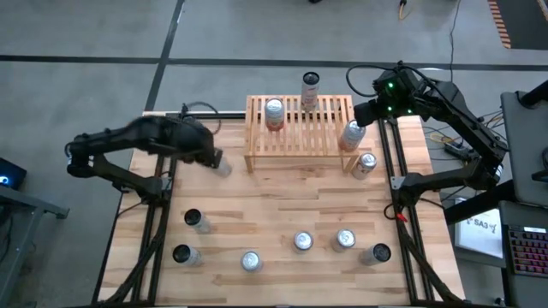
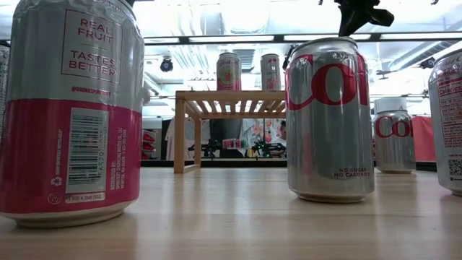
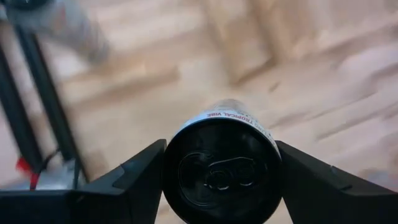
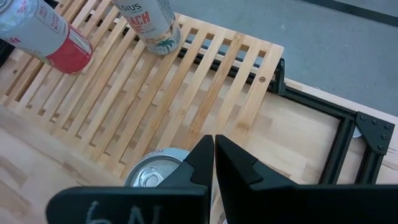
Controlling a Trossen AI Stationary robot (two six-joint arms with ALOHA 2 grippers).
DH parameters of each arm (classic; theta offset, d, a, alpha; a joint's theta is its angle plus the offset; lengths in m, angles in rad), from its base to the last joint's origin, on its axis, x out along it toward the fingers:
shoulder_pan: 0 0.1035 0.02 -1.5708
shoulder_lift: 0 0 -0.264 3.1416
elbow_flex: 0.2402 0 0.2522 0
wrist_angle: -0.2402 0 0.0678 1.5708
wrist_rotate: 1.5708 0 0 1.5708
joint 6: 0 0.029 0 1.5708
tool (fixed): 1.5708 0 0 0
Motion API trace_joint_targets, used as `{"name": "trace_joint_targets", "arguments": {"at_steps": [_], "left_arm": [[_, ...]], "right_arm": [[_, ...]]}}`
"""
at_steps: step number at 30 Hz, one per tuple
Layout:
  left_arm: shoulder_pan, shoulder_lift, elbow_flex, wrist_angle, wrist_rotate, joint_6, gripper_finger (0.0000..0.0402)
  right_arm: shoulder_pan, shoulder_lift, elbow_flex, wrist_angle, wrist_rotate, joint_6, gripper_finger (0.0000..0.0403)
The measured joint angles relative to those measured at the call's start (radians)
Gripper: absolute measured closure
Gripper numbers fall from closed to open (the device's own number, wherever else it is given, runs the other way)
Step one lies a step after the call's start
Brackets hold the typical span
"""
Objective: Place canned beverage on shelf
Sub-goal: Put the bottom white and yellow soda can on the shelf
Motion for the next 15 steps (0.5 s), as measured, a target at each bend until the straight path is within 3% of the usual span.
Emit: {"name": "trace_joint_targets", "arguments": {"at_steps": [7, 15], "left_arm": [[0.0, 0.042, 0.259, -0.006, -0.166, 0.108, 0.0156], [0.006, 0.199, 0.545, -0.002, -0.227, 0.297, 0.0156]], "right_arm": [[0.0, 0.0, 0.0, 0.0, 0.0, 0.0, 0.0394], [0.0, 0.0, 0.0, 0.0, 0.0, 0.0, 0.0394]]}}
